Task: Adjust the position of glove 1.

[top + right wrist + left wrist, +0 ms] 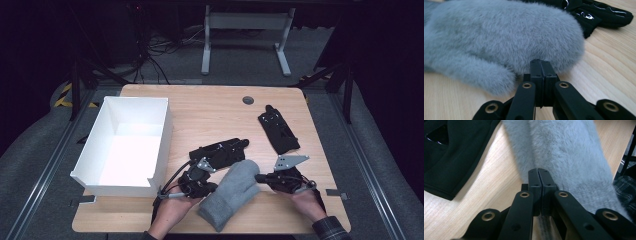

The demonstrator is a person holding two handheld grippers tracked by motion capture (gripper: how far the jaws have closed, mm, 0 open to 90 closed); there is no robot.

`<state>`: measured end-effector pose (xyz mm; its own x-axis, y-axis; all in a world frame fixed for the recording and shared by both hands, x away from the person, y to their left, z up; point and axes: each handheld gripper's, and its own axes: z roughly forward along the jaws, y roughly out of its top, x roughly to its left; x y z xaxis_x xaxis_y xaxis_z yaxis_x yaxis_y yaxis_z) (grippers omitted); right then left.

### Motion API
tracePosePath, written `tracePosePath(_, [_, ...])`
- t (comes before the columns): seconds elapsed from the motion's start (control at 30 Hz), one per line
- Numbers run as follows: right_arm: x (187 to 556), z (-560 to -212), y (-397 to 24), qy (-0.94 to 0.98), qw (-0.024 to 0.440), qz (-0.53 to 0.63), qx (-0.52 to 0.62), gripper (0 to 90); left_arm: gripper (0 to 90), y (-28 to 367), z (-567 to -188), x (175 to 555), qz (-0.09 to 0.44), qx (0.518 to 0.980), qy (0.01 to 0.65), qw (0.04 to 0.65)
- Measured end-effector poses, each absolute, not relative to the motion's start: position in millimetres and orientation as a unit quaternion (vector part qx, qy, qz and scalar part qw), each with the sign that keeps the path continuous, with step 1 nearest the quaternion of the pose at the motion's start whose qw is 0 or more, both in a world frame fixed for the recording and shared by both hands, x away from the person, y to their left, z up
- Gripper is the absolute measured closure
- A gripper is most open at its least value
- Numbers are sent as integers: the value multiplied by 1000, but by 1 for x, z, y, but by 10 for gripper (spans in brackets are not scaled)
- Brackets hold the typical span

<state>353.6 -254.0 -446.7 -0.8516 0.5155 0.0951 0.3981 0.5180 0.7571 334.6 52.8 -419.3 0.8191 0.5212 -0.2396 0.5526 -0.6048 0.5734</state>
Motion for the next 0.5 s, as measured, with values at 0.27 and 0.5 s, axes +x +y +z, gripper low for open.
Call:
tracePosePath(0.27, [370,-449,-236,872,71,410,257,900,894,53,-423,331,-35,896,297,328])
tracePosePath(0.5, [369,-446,-238,870,80,412,261,763,749,63,-415,334,-16,883,313,348])
